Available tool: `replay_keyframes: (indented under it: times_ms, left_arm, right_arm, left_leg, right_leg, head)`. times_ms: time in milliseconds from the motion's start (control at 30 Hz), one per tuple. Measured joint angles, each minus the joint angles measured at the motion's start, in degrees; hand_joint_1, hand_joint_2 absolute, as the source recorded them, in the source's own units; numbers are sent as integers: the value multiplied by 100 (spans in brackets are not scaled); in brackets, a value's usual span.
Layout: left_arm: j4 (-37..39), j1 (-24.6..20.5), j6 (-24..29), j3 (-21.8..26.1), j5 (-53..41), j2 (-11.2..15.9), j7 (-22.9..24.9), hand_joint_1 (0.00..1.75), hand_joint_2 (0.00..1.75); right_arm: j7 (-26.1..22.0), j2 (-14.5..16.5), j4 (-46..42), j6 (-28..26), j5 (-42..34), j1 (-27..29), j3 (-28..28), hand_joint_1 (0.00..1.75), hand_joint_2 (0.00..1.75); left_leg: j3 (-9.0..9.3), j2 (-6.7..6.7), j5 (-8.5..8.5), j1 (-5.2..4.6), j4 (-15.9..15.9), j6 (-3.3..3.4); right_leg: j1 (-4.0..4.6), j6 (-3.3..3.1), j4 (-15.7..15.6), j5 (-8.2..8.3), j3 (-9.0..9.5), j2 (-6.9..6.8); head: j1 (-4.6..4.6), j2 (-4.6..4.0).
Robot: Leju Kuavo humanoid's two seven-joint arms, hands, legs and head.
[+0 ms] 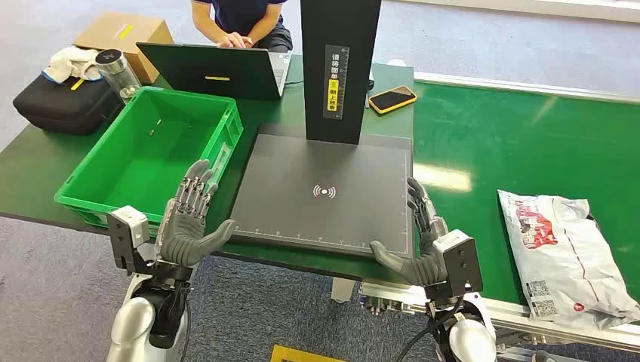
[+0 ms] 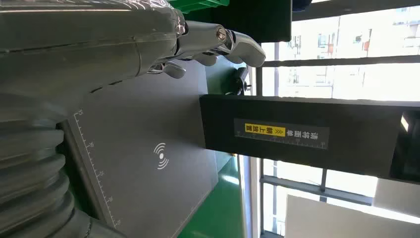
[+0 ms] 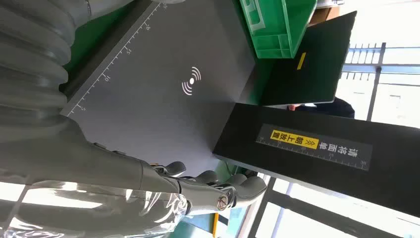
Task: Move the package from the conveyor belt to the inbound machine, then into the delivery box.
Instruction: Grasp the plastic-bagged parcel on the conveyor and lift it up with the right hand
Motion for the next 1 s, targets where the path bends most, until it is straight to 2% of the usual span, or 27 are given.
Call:
replay_keyframes:
  times_ms: [500,567,733,900,1000]
  left_arm:
    - [-11,1,0,2,-17,0,2,0,175]
    - [-11,1,0,2,-39,-1,2,0,175]
    - [-10,-13,-16,-19,-93,-32,1,0,175]
    - [48,-112,-22,-99,-10,-31,-32,0,175]
    - [107,-179,-20,-129,69,-21,-64,0,175]
  right_arm:
    - [74,0,2,-28,122,-9,-1,0,175]
    - [300,0,58,-304,461,-78,-6,0,175]
    - [1214,-94,747,-1673,1857,-746,-213,0,175]
    - [1574,-519,1965,-2529,2448,-1640,-611,0,175]
    - [1710,-789,2638,-2822,2648,-2035,-829,0,175]
  left_leg:
    - [-1,0,0,0,0,0]
    - [-1,0,0,0,0,0]
    - [1,3,5,-1,2,3]
    - [-3,2,11,-4,11,10]
    - [-5,0,12,-4,14,12]
  right_leg:
    - [0,0,0,0,0,0]
    - [0,0,0,0,0,0]
    - [-2,6,0,10,0,2]
    - [-4,13,0,20,0,1]
    - [-4,15,0,21,0,0]
  head:
    - [0,1]
    - [-1,1]
    - [0,1]
    - [1,1]
    - [1,1]
